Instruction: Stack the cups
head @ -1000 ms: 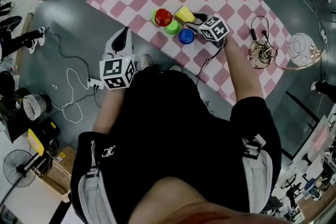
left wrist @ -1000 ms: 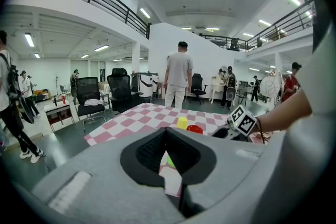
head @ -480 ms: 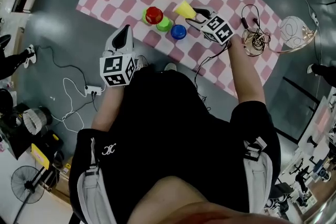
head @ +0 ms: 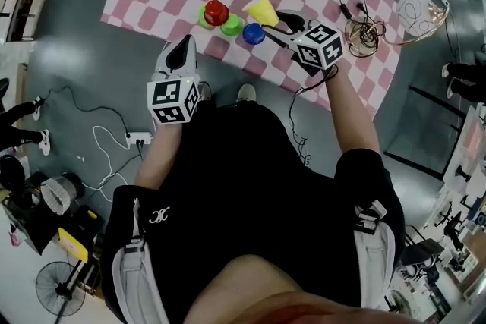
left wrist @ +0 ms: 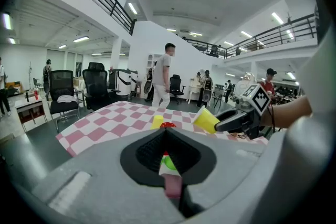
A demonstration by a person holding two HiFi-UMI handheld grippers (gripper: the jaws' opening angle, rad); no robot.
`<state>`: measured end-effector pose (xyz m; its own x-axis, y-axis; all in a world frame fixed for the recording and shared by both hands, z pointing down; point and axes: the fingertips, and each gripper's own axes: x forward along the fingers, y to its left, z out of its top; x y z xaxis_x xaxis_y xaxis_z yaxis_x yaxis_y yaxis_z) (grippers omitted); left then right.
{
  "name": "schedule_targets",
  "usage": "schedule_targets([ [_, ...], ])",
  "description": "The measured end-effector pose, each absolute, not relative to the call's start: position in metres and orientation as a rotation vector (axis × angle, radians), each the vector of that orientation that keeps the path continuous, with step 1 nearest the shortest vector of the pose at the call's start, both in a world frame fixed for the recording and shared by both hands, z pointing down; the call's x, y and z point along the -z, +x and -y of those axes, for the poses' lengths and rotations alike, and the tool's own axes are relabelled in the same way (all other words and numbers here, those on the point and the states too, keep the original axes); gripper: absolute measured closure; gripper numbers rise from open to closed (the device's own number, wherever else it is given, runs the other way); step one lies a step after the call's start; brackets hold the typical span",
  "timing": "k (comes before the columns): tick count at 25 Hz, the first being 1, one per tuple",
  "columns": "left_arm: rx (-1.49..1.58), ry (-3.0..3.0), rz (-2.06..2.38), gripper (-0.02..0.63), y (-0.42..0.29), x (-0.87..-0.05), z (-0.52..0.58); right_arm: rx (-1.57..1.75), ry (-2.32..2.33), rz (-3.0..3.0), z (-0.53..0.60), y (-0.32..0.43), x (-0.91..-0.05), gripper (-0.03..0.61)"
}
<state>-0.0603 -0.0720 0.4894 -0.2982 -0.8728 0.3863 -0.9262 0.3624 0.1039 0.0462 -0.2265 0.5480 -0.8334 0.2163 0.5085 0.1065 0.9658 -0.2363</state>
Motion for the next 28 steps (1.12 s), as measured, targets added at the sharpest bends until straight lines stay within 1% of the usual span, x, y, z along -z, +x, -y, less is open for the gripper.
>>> schedule_targets([
  [8,-0.190,1.726,2.154,0.598,-0.083,-0.487,0.053,-0.527,0.079,2.578,0.193,0.049,-0.550,0.365],
  [16,-0.171,1.880,2.022,0.598,-0.112,-0.489,0.034,-1.138,0.521,2.592,0.162,0.040,-0.548,0.365],
  [18,-0.171,1.917,1.989,0.598,-0.116,-0.491,0.032,-1.222,0.590,2.581,0.152,0.037,-0.550,0.365],
  [24,-0.157,1.969,1.925,0.598,-0.129,-0.497,0.029,-1.257,0.686,2.526,0.137,0.032,-0.560,0.365],
  [28,-0.132,1.977,1.898,0.598,-0.131,-0.500,0.028,-1.091,0.713,2.490,0.137,0.037,-0.562,0.365],
])
